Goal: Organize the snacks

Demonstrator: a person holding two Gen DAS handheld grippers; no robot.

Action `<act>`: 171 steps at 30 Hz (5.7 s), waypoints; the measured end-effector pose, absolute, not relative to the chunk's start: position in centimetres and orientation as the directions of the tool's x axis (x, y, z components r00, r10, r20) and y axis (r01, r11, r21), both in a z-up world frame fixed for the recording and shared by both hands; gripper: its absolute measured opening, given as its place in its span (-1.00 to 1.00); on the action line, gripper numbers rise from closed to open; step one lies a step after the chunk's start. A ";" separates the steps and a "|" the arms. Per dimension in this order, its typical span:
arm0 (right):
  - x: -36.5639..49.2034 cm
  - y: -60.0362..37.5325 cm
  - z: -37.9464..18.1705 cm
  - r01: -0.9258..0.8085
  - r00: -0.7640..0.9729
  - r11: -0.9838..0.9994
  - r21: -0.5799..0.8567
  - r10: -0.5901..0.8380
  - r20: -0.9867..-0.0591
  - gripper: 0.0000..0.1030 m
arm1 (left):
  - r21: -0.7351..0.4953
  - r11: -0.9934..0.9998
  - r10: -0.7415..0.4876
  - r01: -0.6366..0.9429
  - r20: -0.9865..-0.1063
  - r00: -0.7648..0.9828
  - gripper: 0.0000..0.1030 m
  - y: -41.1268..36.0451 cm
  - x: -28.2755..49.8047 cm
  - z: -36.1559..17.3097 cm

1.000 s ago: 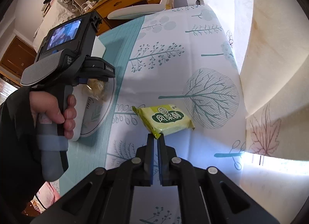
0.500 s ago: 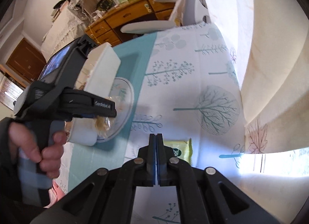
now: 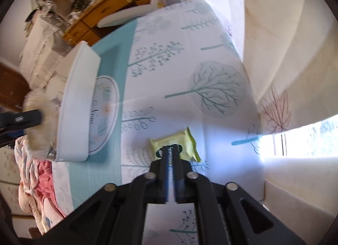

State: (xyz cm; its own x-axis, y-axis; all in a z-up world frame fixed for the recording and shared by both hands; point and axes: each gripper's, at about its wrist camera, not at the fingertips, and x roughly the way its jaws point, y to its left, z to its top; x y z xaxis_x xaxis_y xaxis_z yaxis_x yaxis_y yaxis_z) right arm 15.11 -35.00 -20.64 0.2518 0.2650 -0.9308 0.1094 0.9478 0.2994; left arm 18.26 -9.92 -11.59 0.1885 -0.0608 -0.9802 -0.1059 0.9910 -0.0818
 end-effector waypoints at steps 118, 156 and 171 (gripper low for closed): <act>2.1 -7.9 -6.5 -0.117 0.377 0.983 0.139 0.174 -0.910 0.81 | -0.233 0.965 -0.263 0.123 -0.846 0.464 0.65 13.2 3.7 -4.7; -6.6 -17.9 -4.2 -0.135 0.329 0.977 0.164 0.200 -0.923 0.96 | -0.133 0.991 -0.103 -0.023 -0.856 0.506 0.99 1.7 -6.9 -3.6; -7.1 -19.0 -3.9 -0.139 0.354 0.977 0.162 0.202 -0.913 0.96 | -0.127 0.992 -0.095 -0.025 -0.852 0.515 0.99 0.4 -7.1 -3.4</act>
State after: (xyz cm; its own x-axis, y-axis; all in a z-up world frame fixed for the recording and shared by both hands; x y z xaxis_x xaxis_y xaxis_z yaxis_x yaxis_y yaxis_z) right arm -7.13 -19.00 -3.92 0.3542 0.2021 -0.9131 -0.1395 0.9769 0.1622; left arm -7.15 0.35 -3.44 0.5154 -0.0955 -0.8516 -0.0254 0.9916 -0.1265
